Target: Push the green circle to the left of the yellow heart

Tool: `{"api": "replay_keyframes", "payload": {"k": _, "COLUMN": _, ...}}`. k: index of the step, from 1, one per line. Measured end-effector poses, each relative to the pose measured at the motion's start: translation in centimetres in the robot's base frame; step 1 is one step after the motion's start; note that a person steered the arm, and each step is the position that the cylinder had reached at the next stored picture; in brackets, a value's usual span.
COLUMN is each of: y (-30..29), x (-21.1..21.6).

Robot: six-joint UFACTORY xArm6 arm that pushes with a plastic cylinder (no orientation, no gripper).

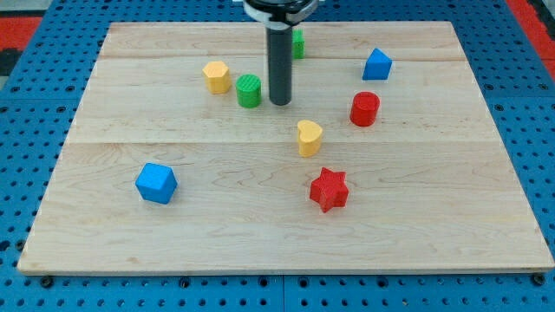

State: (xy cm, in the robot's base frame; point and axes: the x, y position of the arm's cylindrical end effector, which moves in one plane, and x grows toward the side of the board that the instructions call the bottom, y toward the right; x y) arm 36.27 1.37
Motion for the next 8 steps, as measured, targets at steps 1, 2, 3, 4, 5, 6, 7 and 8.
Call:
{"api": "replay_keyframes", "payload": {"k": 1, "y": 1.9, "x": -1.9}}
{"api": "replay_keyframes", "payload": {"k": 2, "y": -3.3, "x": -7.3}}
{"api": "replay_keyframes", "payload": {"k": 3, "y": -8.5, "x": -4.1}}
{"api": "replay_keyframes", "payload": {"k": 4, "y": -7.8, "x": -0.5}}
{"api": "replay_keyframes", "payload": {"k": 5, "y": -2.3, "x": -0.5}}
{"api": "replay_keyframes", "payload": {"k": 6, "y": -2.2, "x": -4.0}}
{"api": "replay_keyframes", "payload": {"k": 7, "y": 1.6, "x": -2.5}}
{"api": "replay_keyframes", "payload": {"k": 8, "y": 1.6, "x": 0.5}}
